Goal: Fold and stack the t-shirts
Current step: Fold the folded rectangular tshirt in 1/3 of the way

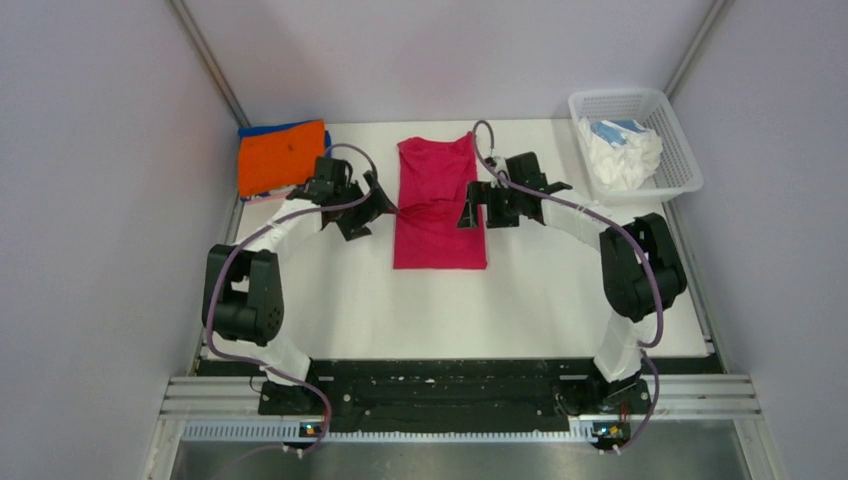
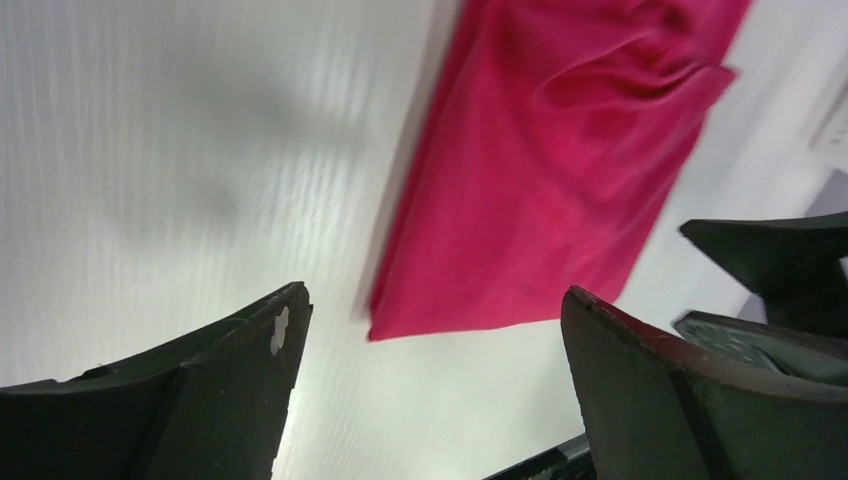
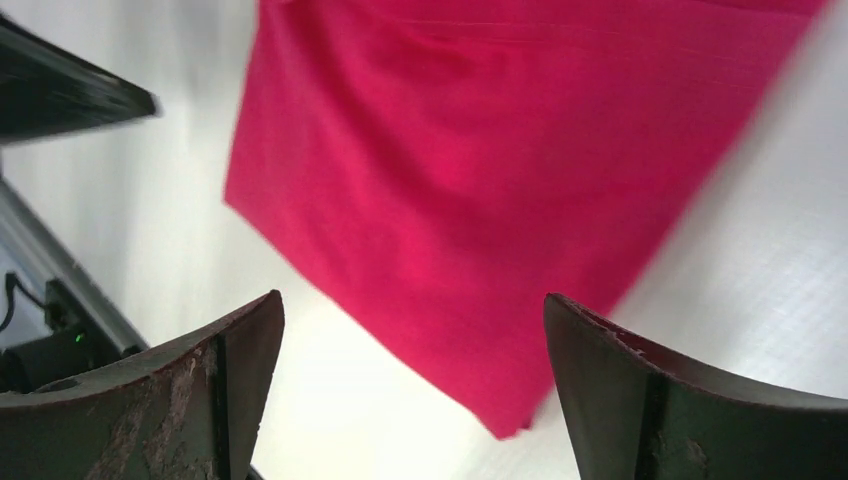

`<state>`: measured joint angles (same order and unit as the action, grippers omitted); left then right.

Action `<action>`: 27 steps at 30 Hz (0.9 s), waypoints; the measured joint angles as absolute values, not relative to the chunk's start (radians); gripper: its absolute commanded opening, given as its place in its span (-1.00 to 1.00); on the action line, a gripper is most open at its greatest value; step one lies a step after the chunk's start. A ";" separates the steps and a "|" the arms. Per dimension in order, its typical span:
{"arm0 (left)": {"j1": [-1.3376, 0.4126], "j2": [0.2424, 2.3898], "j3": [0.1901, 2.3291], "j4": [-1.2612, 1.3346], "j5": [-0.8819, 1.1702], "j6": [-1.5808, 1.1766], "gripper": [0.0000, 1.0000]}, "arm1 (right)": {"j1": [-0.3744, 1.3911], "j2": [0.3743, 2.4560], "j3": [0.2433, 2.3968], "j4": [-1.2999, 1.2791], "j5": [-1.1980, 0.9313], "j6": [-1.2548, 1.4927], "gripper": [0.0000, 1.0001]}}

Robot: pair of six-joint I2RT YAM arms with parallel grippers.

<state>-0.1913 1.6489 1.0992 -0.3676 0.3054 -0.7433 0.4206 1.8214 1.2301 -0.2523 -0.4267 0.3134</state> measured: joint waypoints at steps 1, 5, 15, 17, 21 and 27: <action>-0.194 1.639 1.053 -0.364 0.306 -0.753 0.98 | 0.446 1.826 1.234 -0.250 -0.441 0.308 0.98; -0.208 1.591 0.912 -0.375 0.302 -0.779 0.98 | 0.538 1.887 1.306 -0.214 -0.487 0.306 0.98; -0.216 1.403 0.832 -0.398 0.277 -0.819 0.98 | 0.599 2.251 1.672 -0.097 -0.510 0.344 0.97; -0.218 1.393 0.830 -0.400 0.271 -0.822 0.98 | 0.593 2.326 1.778 -0.097 -0.479 0.357 0.97; -0.219 1.388 0.827 -0.405 0.264 -0.829 0.98 | 0.577 2.368 1.878 -0.101 -0.419 0.379 0.97; -0.221 1.427 0.827 -0.389 0.264 -0.828 0.90 | 0.519 2.254 1.755 -0.059 -0.390 0.396 0.97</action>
